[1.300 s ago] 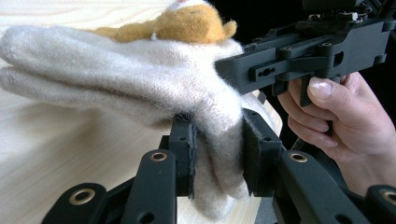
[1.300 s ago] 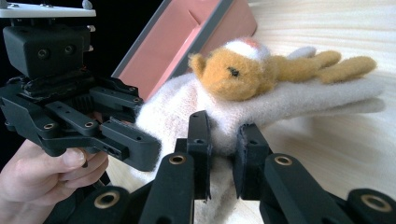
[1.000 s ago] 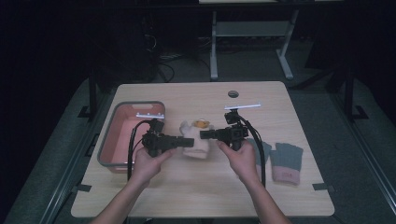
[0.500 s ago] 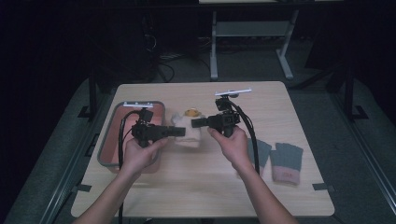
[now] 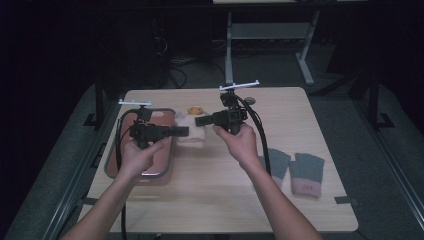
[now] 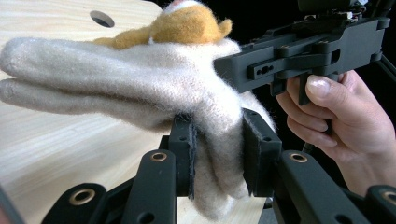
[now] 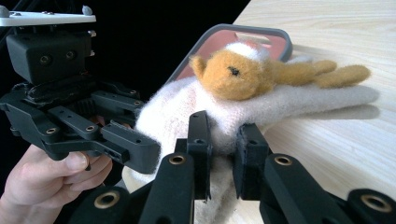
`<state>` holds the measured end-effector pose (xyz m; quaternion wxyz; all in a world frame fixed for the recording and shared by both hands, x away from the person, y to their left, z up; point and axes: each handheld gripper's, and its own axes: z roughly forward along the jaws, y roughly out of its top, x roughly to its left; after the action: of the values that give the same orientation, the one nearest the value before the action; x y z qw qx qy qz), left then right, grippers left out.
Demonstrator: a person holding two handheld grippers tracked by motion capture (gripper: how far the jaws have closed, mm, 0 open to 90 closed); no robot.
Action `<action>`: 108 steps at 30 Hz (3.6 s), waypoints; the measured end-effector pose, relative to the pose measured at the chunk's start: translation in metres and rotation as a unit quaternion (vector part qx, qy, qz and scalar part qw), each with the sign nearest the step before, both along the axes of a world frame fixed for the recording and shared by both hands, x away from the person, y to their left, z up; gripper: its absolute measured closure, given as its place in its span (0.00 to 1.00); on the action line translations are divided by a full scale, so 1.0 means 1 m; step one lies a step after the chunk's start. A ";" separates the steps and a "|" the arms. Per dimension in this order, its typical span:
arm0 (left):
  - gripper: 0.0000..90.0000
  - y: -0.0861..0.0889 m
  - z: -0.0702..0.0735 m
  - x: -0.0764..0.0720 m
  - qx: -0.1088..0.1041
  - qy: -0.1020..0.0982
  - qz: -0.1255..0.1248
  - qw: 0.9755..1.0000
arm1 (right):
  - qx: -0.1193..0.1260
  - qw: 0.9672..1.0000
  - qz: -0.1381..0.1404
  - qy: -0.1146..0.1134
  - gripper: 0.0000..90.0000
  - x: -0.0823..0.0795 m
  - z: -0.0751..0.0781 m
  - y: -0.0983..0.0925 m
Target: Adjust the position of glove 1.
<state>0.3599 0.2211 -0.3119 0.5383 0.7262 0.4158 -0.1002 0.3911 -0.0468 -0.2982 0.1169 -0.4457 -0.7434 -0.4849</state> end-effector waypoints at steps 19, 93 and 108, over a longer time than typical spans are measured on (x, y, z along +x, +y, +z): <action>0.76 0.052 0.018 0.001 0.002 -0.006 0.036 0.999 | 0.001 1.000 0.030 -0.003 0.88 0.021 0.018 0.055; 0.77 0.125 -0.085 0.004 0.094 0.139 0.107 0.980 | -0.052 0.990 0.077 0.110 0.82 0.052 -0.094 0.148; 0.75 0.118 -0.094 0.003 0.160 0.151 0.105 0.970 | -0.060 0.991 0.069 0.099 0.79 0.049 -0.088 0.140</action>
<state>0.3631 0.3392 -0.4055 0.3532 0.7317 0.5769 -0.0840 0.4403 0.0929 -0.3861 0.1962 -0.4456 -0.7845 -0.3841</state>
